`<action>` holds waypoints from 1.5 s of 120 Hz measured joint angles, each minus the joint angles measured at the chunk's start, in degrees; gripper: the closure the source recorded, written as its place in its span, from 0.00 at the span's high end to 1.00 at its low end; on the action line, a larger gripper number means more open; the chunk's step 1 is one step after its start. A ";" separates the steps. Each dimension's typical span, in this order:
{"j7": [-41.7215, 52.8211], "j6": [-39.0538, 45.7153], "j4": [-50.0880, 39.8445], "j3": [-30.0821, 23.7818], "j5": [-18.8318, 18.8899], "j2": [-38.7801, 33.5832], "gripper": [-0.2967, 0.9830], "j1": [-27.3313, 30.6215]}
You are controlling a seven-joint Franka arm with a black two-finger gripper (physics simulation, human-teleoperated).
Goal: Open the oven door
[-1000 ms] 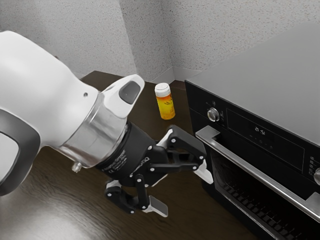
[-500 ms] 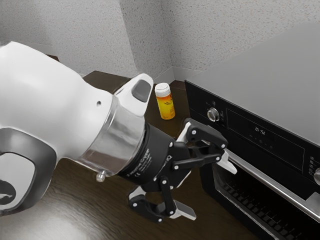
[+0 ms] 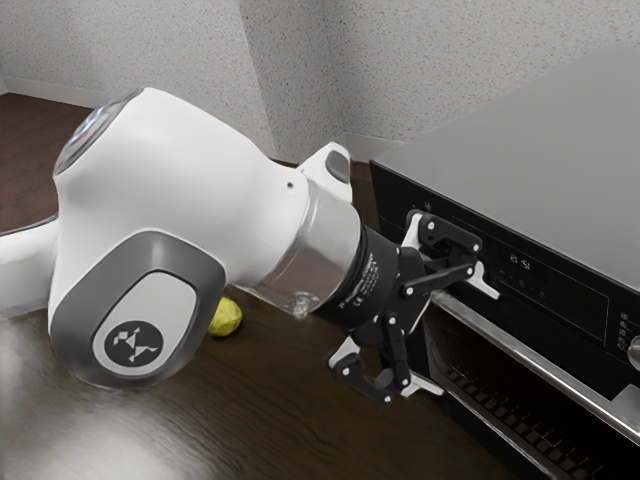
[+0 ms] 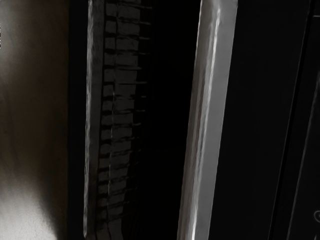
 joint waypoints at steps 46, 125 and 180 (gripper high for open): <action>-0.42 0.44 -1.10 -1.26 -1.68 -0.54 0.77 5.03; 3.92 0.53 -2.57 -6.02 -6.08 1.15 0.77 12.70; 8.32 0.59 -8.25 -11.34 -10.62 -3.23 0.77 20.51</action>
